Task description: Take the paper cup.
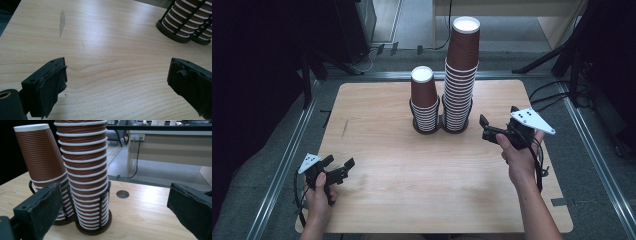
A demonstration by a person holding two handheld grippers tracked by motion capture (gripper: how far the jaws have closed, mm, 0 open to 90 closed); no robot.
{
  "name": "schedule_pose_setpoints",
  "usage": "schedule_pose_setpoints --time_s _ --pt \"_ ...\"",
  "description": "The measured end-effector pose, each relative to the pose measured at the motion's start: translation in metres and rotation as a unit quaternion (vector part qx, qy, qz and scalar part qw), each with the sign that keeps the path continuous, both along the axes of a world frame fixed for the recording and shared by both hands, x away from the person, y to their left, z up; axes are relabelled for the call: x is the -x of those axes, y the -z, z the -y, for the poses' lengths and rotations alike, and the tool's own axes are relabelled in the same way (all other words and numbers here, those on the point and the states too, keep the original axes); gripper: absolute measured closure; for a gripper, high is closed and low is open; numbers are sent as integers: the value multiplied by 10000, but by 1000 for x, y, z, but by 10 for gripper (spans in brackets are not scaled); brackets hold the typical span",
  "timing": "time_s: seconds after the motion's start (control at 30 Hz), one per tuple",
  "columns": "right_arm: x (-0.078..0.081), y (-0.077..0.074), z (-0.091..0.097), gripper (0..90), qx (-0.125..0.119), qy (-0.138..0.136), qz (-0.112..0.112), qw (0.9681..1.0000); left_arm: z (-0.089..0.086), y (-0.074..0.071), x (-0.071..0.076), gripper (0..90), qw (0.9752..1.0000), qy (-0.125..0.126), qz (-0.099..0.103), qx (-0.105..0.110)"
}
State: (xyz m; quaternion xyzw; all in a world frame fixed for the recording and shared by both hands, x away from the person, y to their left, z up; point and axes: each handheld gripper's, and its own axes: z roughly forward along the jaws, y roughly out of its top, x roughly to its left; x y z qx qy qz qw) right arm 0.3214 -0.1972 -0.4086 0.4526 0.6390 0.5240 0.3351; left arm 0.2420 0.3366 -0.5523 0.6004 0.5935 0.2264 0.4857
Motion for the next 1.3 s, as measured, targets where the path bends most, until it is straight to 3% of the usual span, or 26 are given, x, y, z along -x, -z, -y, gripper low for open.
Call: schedule_pose_setpoints --time_s 0.3,0.67,1.3 --pt "-13 -12 -27 0 17 -140 70 9999 0 0 0 23 10000 -3 8 24" --pt "-26 -31 -50 0 -202 -239 111 9994 -1 0 0 23 10000 -1 17 33" --pt "-47 -57 -71 0 -330 -289 221 9988 -1 0 0 23 10000 -11 -1 44"
